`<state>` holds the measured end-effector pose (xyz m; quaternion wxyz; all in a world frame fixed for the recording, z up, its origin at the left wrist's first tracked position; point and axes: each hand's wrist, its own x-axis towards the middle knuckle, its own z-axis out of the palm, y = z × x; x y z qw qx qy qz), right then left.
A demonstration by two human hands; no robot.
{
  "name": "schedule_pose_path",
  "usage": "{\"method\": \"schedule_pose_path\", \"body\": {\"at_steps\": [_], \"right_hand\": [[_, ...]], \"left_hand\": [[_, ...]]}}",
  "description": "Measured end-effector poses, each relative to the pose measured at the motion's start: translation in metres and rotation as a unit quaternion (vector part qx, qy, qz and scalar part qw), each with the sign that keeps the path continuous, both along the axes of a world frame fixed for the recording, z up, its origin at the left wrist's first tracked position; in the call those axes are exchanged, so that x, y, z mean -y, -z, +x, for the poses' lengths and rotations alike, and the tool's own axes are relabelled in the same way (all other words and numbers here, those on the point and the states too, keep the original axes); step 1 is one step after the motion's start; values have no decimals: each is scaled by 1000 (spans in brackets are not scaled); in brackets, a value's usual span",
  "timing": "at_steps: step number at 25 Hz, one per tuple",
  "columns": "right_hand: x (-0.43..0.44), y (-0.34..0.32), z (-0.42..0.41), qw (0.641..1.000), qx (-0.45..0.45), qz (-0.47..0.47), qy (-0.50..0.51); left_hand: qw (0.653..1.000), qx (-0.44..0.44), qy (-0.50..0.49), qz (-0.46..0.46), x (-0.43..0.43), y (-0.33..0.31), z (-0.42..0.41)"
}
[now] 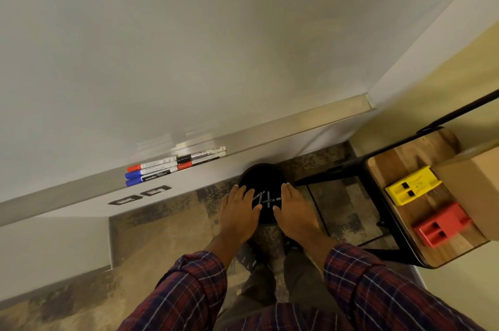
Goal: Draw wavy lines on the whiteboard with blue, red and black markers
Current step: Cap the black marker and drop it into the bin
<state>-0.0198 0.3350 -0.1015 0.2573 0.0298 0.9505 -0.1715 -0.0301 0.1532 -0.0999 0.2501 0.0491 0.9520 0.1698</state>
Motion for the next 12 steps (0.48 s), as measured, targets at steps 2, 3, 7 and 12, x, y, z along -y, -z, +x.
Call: {"method": "schedule_pose_path", "body": {"at_steps": [2, 3, 7, 12], "right_hand": [[0, -2, 2, 1000, -13, 14, -15], [1, -5, 3, 999, -21, 20, -19], [0, -20, 3, 997, -61, 34, -15], [-21, -43, 1, 994, -100, 50, -4]], "left_hand": [[1000, -9, 18, -3, 1, -2, -2], [1000, -13, 28, -5, 1, -3, -3], [997, -31, 73, -11, -3, -12, -8], [989, -71, 128, -2, -25, -34, -20]]}}
